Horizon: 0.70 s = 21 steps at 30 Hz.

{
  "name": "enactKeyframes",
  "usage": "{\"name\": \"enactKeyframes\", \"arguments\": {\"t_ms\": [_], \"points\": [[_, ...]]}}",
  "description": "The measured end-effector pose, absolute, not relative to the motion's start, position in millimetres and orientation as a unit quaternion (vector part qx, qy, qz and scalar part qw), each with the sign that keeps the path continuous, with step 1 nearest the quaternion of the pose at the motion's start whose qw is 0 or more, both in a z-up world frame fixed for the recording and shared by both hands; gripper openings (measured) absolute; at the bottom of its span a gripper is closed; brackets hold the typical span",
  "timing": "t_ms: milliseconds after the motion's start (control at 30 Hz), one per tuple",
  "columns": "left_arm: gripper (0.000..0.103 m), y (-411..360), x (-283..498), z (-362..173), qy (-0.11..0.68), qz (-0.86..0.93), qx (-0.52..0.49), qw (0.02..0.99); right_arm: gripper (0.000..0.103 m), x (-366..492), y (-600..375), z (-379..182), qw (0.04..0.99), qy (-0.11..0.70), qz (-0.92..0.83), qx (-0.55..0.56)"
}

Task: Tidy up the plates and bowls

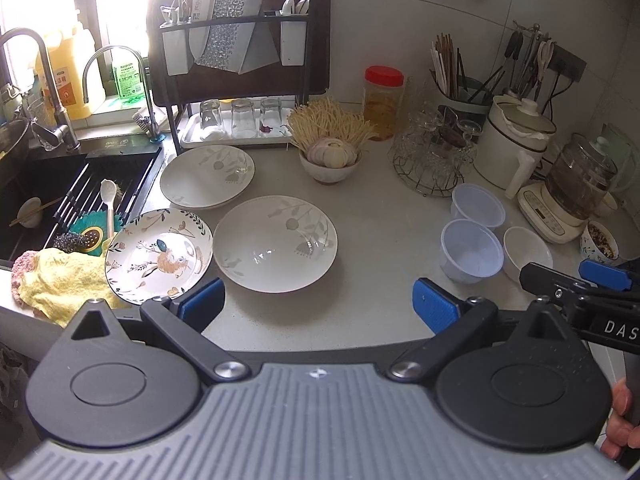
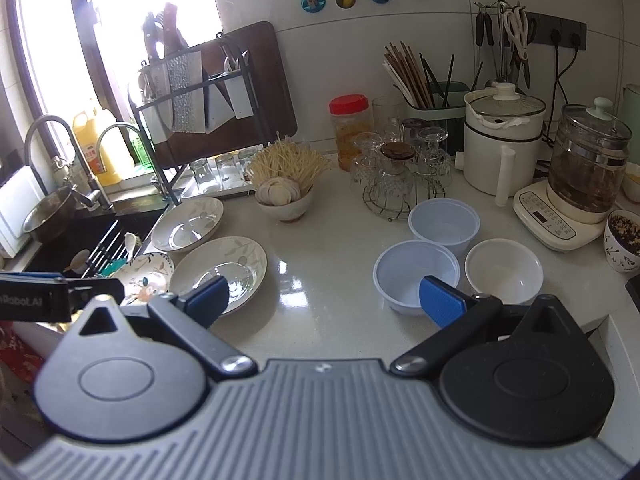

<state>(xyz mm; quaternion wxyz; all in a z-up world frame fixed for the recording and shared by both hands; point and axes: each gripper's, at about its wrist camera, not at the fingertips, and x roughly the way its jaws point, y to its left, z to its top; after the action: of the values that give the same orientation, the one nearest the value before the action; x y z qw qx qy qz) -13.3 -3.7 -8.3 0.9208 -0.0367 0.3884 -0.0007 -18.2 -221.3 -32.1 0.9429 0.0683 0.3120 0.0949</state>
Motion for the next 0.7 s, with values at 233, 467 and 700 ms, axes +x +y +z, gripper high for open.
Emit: {"name": "enactKeyframes", "arguments": {"t_ms": [233,467,700], "points": [[0.102,-5.6,-20.4,-12.1,0.393,0.004,-0.039,0.919,0.103,-23.9,-223.6,-36.0,0.941,0.314,0.102,0.074],[0.102,-8.1,-29.1,-15.5,0.397,0.008,-0.042,0.917,0.103,-29.0,-224.8,-36.8,0.941,0.315,0.106,0.071],[0.102,-6.9,-35.6,-16.4,0.399,0.011,-0.047,0.916,0.103,-32.9,-222.9,-36.8,0.94,0.315,0.115,0.065]]}}
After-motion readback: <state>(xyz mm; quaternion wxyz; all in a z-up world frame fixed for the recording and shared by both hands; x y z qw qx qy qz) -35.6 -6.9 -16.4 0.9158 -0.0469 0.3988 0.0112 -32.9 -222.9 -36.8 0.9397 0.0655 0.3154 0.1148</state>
